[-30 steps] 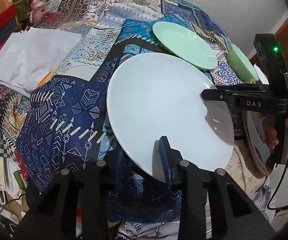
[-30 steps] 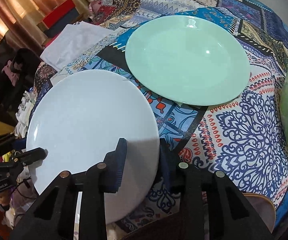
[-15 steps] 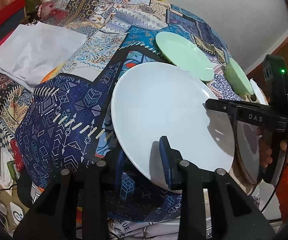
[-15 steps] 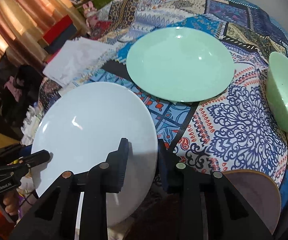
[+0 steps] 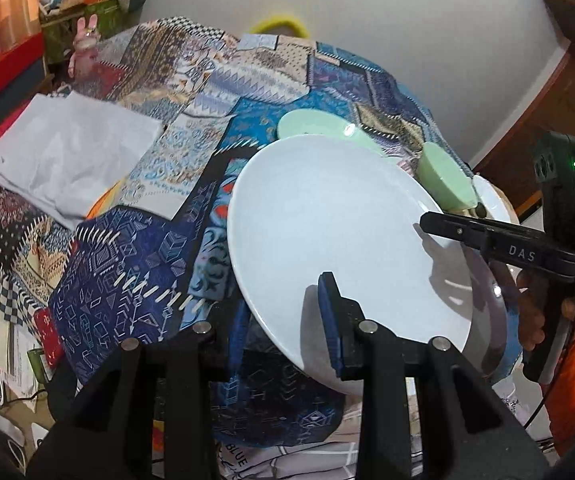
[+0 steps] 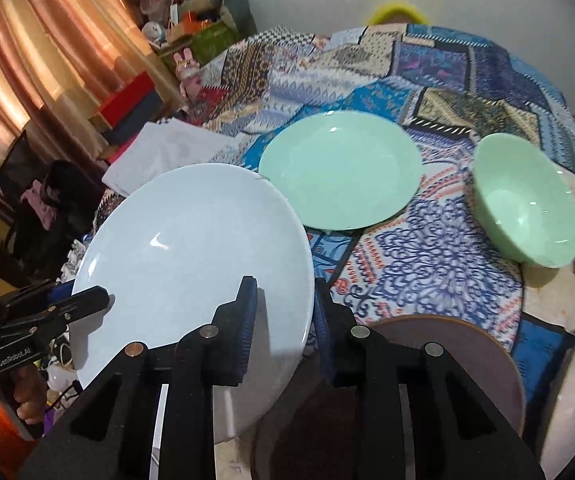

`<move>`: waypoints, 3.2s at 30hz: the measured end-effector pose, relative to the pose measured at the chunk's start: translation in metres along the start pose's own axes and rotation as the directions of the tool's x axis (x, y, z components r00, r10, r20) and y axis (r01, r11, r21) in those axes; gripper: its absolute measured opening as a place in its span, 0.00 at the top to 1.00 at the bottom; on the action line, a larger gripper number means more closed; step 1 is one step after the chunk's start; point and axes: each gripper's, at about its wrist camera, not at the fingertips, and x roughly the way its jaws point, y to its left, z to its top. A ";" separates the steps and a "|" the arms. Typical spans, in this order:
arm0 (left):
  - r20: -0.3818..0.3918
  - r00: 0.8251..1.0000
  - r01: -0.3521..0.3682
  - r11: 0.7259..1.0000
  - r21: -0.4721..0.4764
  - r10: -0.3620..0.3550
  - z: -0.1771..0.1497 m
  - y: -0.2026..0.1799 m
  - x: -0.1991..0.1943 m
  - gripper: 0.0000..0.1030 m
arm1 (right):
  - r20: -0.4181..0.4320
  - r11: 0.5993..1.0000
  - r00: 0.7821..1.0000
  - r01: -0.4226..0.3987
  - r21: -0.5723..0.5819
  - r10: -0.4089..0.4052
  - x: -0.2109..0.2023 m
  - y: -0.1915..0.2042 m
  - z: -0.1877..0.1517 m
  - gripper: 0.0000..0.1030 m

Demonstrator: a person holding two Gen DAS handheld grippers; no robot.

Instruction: Organize plates and bowls

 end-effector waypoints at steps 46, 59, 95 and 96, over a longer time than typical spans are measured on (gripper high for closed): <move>-0.132 0.986 0.123 0.977 0.177 -0.100 -0.015 -0.139 0.044 0.69 | 0.106 0.972 0.991 0.049 0.231 -0.076 -0.093 -0.097 -0.097 0.75; -0.201 0.977 0.110 0.974 0.197 -0.070 -0.027 -0.148 0.074 0.69 | 0.063 0.954 0.996 0.036 0.297 -0.057 -0.083 -0.116 -0.120 0.75; -0.124 0.992 0.044 0.960 0.275 -0.009 -0.020 -0.157 0.082 0.67 | 0.097 0.957 0.982 0.132 0.258 -0.162 -0.104 -0.108 -0.116 0.73; -0.110 0.994 0.038 0.958 0.283 -0.007 -0.018 -0.157 0.078 0.67 | 0.104 0.959 0.980 0.137 0.248 -0.167 -0.105 -0.106 -0.113 0.73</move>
